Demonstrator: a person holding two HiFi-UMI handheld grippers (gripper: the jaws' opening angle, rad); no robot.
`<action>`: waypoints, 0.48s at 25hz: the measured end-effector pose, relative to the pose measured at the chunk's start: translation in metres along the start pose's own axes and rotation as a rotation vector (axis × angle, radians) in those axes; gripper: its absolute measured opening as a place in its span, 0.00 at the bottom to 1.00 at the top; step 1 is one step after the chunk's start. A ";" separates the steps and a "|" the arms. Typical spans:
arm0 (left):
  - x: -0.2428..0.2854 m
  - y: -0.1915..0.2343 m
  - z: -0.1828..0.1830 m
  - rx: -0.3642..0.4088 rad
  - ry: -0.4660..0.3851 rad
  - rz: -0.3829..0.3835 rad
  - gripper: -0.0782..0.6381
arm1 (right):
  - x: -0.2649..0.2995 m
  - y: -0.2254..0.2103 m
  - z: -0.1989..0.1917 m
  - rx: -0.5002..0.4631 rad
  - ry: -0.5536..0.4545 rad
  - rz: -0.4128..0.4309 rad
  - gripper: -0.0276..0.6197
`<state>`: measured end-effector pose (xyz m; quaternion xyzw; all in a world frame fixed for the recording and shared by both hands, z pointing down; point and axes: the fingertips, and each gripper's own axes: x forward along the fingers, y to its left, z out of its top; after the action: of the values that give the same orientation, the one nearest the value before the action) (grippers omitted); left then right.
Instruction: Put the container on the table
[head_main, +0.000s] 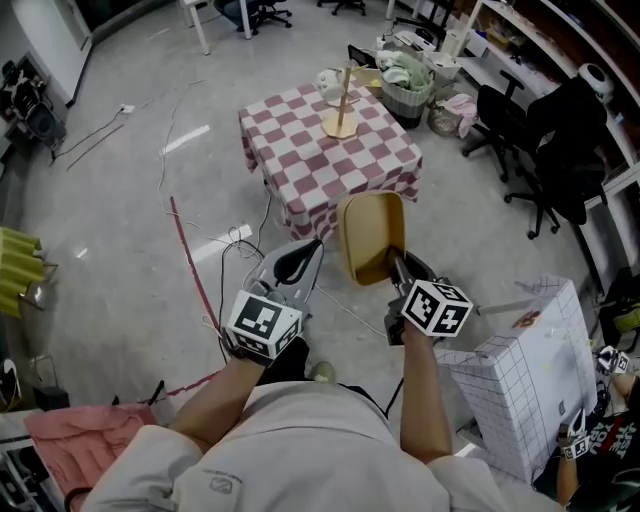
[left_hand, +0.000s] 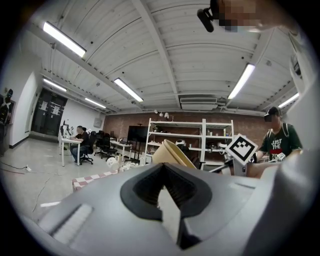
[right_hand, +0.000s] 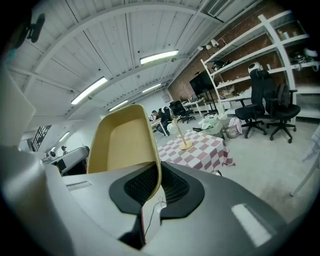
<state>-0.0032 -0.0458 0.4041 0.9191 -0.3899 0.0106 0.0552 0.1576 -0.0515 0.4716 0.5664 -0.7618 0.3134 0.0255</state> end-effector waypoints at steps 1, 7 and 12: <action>0.005 0.007 0.000 0.000 0.002 -0.005 0.12 | 0.008 0.000 0.002 0.002 0.003 -0.005 0.09; 0.039 0.055 0.003 -0.003 0.010 -0.037 0.12 | 0.054 0.001 0.021 0.010 0.002 -0.039 0.09; 0.061 0.095 0.005 -0.006 0.009 -0.070 0.12 | 0.090 0.002 0.035 0.017 -0.007 -0.080 0.09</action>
<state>-0.0295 -0.1554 0.4122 0.9320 -0.3573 0.0117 0.0602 0.1350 -0.1453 0.4777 0.5978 -0.7357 0.3168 0.0305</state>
